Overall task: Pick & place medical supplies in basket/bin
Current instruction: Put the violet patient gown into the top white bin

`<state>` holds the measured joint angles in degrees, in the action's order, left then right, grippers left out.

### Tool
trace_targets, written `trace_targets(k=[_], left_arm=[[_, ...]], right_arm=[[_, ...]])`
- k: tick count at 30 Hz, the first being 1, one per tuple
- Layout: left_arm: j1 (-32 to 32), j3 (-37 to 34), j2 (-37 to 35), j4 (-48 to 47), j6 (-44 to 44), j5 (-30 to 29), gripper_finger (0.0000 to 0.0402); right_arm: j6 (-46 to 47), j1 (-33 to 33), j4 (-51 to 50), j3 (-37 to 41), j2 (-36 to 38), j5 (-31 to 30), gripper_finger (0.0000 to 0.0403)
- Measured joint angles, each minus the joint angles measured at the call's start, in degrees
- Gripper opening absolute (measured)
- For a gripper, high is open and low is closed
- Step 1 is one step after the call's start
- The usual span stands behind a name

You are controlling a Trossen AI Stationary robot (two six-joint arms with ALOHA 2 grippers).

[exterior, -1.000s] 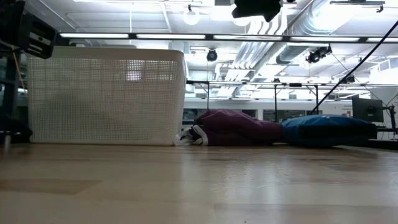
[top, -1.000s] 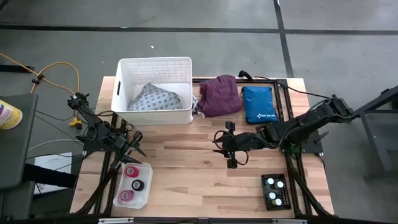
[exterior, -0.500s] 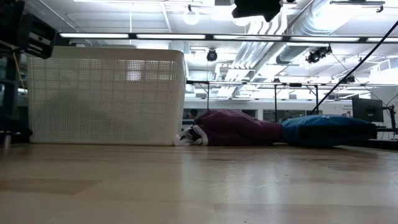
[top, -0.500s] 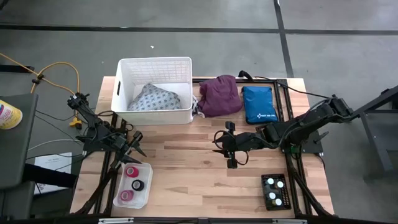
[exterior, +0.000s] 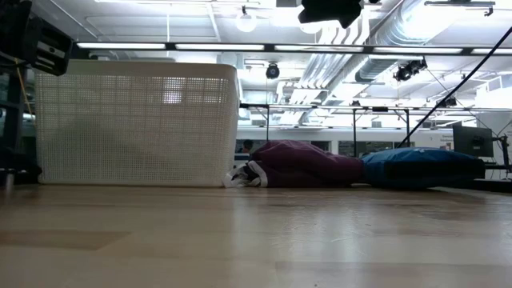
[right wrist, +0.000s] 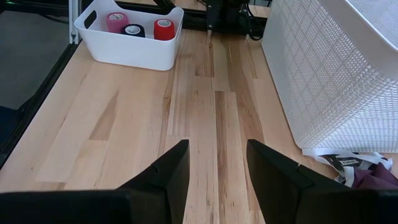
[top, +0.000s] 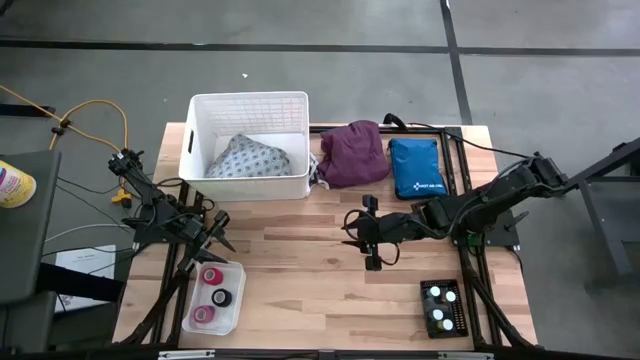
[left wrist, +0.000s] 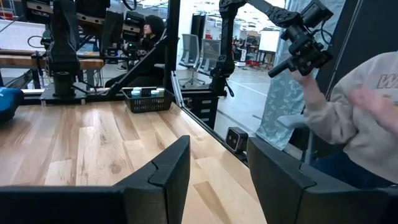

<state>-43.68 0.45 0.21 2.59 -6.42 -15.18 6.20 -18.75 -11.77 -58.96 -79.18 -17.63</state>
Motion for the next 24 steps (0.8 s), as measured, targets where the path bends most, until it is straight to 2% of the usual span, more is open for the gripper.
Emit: trace_targets(k=[24], left_arm=[[0.0, 0.0, 0.0, 0.0, 0.0, 0.0, 0.0153]], right_arm=[[1.7, 0.0, 0.5, 0.0, 0.0, -0.2, 0.0148]])
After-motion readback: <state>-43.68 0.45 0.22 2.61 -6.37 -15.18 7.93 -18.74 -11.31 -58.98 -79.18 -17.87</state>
